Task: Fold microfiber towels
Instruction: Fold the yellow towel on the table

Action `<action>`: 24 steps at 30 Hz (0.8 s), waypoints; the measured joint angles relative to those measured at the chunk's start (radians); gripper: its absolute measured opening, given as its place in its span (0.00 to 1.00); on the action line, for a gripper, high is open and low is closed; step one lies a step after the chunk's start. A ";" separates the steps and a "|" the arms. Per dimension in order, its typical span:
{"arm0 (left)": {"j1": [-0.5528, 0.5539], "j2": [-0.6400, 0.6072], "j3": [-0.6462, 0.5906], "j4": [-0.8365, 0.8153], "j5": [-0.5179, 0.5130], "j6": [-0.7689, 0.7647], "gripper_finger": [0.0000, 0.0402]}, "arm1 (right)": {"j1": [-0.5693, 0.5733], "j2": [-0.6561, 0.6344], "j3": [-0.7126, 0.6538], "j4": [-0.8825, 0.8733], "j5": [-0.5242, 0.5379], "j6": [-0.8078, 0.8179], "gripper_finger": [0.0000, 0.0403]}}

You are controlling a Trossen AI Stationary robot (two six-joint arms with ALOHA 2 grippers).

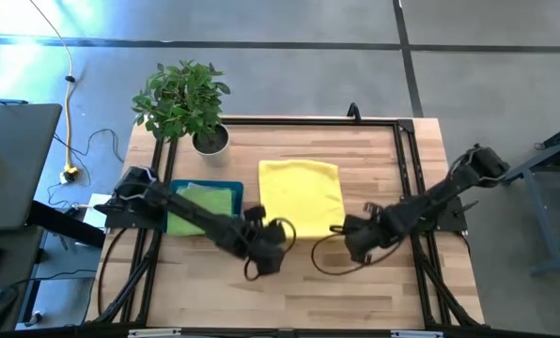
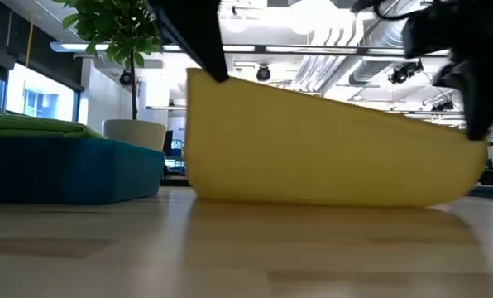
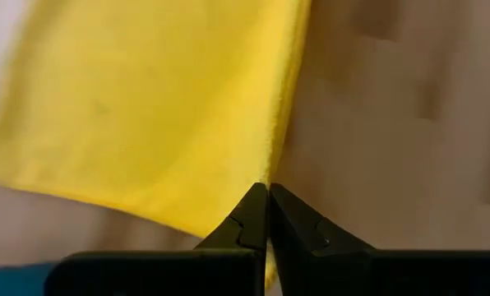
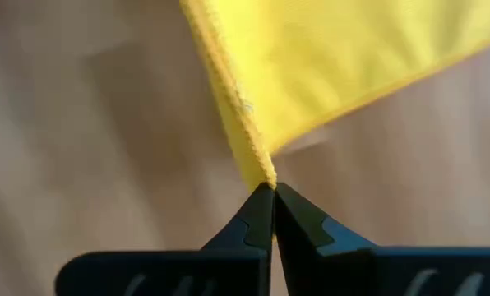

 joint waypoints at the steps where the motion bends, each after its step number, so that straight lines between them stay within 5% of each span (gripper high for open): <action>1: -0.019 0.000 -0.010 0.023 0.020 -0.025 0.00 | 0.022 0.000 -0.005 0.033 -0.024 0.032 0.00; 11: -0.126 -0.001 -0.032 0.199 0.169 -0.134 0.00 | 0.158 0.000 -0.008 0.273 -0.142 0.179 0.00; 16: -0.126 -0.001 -0.032 0.183 0.132 -0.115 0.00 | 0.165 0.000 -0.008 0.302 -0.144 0.142 0.00; 24: -0.070 0.000 -0.032 -0.034 -0.103 -0.200 0.00 | 0.071 0.000 -0.008 0.197 0.183 -0.058 0.00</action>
